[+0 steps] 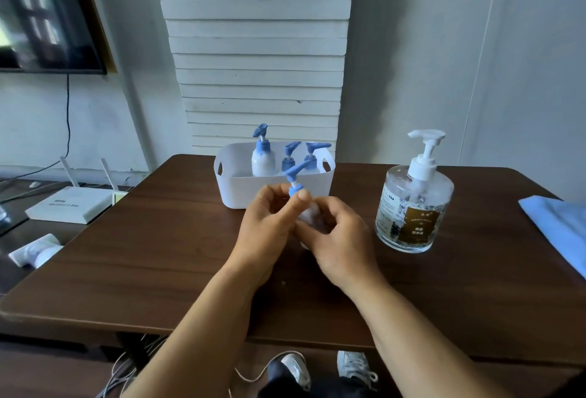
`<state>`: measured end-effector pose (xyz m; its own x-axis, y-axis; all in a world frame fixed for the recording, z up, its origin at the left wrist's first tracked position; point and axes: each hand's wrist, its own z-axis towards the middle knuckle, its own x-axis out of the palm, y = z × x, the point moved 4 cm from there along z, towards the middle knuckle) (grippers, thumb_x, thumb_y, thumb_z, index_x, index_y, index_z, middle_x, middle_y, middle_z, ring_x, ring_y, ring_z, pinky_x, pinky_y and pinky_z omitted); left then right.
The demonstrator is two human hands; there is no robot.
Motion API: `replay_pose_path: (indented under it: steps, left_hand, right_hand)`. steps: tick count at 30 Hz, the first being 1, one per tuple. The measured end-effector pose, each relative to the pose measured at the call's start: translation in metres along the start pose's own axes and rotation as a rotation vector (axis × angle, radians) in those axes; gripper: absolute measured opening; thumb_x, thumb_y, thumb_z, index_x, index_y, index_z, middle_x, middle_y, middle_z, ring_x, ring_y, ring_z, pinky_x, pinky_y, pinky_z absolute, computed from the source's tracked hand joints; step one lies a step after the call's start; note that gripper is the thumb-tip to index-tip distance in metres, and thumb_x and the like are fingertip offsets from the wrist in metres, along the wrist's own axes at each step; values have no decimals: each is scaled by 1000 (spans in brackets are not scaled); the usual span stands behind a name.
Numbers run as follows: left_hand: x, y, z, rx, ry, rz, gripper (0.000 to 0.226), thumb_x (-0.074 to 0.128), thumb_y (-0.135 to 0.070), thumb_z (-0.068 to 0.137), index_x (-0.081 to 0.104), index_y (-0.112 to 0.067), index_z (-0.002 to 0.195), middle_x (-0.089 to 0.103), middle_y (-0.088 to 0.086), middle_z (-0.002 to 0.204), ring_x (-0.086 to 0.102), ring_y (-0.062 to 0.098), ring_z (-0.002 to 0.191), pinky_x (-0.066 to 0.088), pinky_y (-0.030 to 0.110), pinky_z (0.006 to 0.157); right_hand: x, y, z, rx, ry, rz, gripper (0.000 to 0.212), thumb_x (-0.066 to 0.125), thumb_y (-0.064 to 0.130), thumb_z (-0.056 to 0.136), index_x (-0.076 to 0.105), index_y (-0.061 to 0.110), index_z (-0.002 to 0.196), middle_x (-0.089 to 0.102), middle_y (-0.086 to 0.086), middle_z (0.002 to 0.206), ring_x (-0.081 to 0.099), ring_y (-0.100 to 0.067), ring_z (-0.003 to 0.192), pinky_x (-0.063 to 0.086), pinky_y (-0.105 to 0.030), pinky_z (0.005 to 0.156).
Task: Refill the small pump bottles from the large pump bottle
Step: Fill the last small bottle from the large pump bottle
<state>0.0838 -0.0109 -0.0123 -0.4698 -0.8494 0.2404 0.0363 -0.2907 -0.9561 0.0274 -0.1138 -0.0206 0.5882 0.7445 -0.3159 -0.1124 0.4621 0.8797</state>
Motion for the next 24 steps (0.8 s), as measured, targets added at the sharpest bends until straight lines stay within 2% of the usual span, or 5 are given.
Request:
replay_pose_path:
  steps: [7, 12, 16, 21, 24]
  left_hand:
    - [-2, 1, 1, -3, -14, -14, 37, 71, -38, 69, 58, -12, 93, 68, 6, 76, 63, 24, 71, 53, 40, 72]
    - [1, 1, 0, -47, 40, -51, 18, 53, -16, 93, 67, -16, 104, 70, 13, 91, 65, 26, 84, 55, 38, 76]
    - [-4, 0, 2, 5, -59, -124, 15, 67, -10, 82, 61, -9, 95, 67, 5, 70, 64, 20, 66, 53, 41, 72]
    - [-21, -14, 4, 345, -330, -163, 16, 61, -20, 87, 57, -10, 98, 66, -1, 71, 62, 15, 73, 54, 29, 75]
    - [-27, -18, 1, 424, -455, -23, 15, 54, -18, 93, 58, -9, 105, 57, 1, 68, 54, 11, 63, 51, 25, 64]
  right_hand:
    - [-1, -2, 2, -40, 2, -32, 35, 78, 32, 75, 68, 21, 106, 67, 5, 97, 61, 1, 85, 42, -3, 67]
    - [1, -4, 2, -37, 7, -21, 30, 75, 35, 77, 69, 25, 105, 69, 4, 95, 65, -10, 87, 52, -25, 77]
    - [0, -6, 4, -50, -14, -60, 36, 78, 29, 76, 66, 22, 109, 65, 5, 103, 61, 1, 87, 45, -4, 72]
    - [-5, -14, 8, 2, -105, -68, 36, 74, 28, 79, 61, 21, 112, 61, 3, 107, 62, -11, 92, 48, -18, 77]
    - [-11, -13, 8, 3, -150, -9, 38, 67, 30, 86, 51, 19, 119, 57, 6, 103, 56, 0, 82, 39, -1, 65]
